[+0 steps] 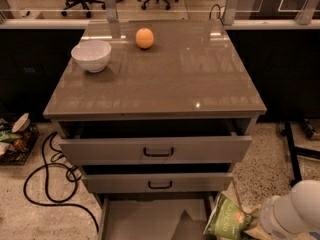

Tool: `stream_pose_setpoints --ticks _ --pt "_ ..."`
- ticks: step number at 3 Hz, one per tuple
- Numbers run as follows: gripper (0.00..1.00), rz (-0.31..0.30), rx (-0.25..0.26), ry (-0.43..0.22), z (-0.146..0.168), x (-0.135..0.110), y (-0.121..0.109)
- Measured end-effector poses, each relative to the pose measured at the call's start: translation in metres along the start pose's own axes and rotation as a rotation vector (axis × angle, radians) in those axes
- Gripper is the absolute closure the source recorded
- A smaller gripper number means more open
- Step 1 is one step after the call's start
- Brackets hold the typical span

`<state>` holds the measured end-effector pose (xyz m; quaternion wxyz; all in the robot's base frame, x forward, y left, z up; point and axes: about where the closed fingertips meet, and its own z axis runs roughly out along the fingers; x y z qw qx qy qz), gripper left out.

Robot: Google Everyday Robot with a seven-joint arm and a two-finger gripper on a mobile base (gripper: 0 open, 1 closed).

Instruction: Place green jalapeno chip bag into bottom drawer

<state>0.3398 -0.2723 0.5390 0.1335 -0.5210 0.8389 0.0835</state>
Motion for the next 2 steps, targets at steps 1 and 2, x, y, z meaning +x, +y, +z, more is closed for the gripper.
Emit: stream_pose_setpoints --ticks 1,2 --pt "1.0 -0.049 -0.029 0.052 0.069 -0.005 0.005" --pt "1.0 -0.064 -0.078 0.027 0.131 -0.012 0.016"
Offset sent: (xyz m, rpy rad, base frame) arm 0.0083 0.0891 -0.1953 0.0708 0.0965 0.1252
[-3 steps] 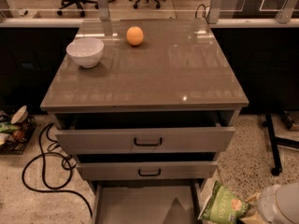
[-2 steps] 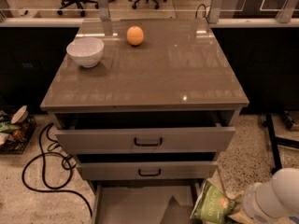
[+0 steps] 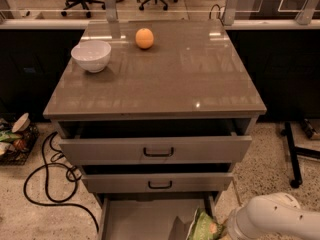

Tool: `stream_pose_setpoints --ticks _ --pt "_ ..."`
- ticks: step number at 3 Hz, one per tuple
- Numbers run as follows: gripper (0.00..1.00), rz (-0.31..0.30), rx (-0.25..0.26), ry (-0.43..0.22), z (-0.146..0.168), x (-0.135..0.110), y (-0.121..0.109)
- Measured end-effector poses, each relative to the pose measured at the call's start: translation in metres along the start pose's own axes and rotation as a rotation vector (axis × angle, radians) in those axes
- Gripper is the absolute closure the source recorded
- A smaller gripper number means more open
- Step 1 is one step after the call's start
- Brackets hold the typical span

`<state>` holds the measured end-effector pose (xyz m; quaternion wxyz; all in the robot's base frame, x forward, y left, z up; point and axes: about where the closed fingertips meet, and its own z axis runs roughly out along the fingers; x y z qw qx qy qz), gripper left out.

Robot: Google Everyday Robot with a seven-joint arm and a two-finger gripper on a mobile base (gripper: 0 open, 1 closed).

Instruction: Place green jalapeno chip bag into bottom drawer

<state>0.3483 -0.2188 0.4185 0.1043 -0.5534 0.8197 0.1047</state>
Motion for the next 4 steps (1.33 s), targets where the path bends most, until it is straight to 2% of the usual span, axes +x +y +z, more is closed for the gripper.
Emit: stream_pose_setpoints --ticks 2,3,4 --pt "1.0 -0.013 -0.122 -0.128 0.087 -0.039 0.031" --pt "1.0 -0.013 -0.123 -0.128 0.087 -0.039 0.031" --pt "1.0 -0.015 -0.13 -0.11 0.117 -0.043 0.023"
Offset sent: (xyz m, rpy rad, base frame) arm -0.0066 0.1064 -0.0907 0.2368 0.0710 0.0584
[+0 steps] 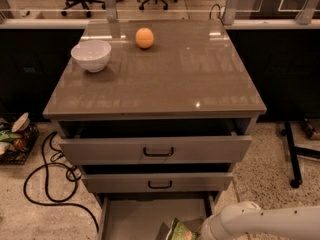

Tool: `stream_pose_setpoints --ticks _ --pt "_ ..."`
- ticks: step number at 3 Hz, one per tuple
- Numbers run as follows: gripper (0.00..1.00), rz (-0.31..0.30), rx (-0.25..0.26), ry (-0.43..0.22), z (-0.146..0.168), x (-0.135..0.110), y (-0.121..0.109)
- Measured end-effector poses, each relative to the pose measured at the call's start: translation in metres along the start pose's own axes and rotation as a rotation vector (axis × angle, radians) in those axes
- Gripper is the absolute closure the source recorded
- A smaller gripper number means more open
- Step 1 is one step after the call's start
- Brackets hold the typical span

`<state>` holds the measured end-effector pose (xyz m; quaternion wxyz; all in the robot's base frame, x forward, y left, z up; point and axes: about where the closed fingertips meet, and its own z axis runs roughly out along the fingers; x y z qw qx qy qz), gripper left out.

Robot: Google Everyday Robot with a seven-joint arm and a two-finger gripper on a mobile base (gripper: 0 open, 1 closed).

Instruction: Place green jalapeno chip bag into bottom drawer

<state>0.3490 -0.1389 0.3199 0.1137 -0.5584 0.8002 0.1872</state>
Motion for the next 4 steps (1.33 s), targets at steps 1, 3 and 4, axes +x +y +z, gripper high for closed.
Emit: stream_pose_setpoints --ticks 1,3,4 --pt "1.0 -0.014 -0.015 0.019 0.045 0.001 -0.016" --pt "0.82 -0.017 -0.042 0.029 0.091 0.004 -0.021" --pt "0.58 -0.017 -0.045 0.03 0.092 0.005 -0.02"
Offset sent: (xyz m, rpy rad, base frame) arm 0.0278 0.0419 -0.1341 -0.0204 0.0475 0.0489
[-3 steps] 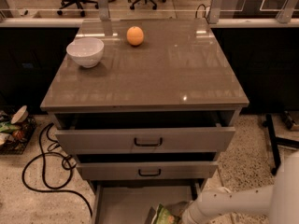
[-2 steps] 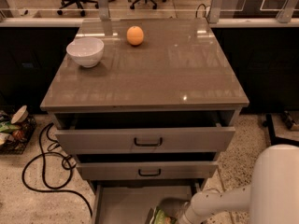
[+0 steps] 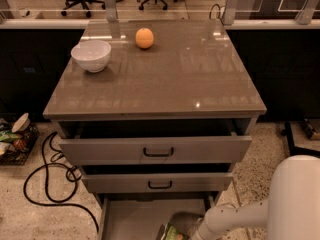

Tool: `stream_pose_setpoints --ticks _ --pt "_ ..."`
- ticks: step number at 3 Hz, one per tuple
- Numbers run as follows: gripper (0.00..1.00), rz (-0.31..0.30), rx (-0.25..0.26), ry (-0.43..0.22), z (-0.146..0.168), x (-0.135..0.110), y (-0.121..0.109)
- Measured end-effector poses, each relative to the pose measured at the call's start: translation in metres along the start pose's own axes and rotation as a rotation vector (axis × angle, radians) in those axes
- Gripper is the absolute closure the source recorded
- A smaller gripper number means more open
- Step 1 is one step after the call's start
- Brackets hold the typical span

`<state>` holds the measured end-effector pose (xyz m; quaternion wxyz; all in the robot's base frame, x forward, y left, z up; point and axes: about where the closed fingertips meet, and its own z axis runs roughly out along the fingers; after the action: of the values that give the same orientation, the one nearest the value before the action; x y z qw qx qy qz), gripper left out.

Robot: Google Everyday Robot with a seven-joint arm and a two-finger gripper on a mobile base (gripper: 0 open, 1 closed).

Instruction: Place green jalapeno chip bag into bottom drawer

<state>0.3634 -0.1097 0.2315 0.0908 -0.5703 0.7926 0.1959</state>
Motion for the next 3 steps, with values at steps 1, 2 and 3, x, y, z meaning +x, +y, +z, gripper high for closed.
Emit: stream_pose_setpoints --ticks 1,2,3 --pt "0.35 0.0 -0.003 0.0 0.001 0.0 0.0011" --pt "0.12 0.0 -0.005 0.0 0.002 0.0001 0.0022" --pt "0.0 0.0 -0.008 0.0 0.003 0.0001 0.0033"
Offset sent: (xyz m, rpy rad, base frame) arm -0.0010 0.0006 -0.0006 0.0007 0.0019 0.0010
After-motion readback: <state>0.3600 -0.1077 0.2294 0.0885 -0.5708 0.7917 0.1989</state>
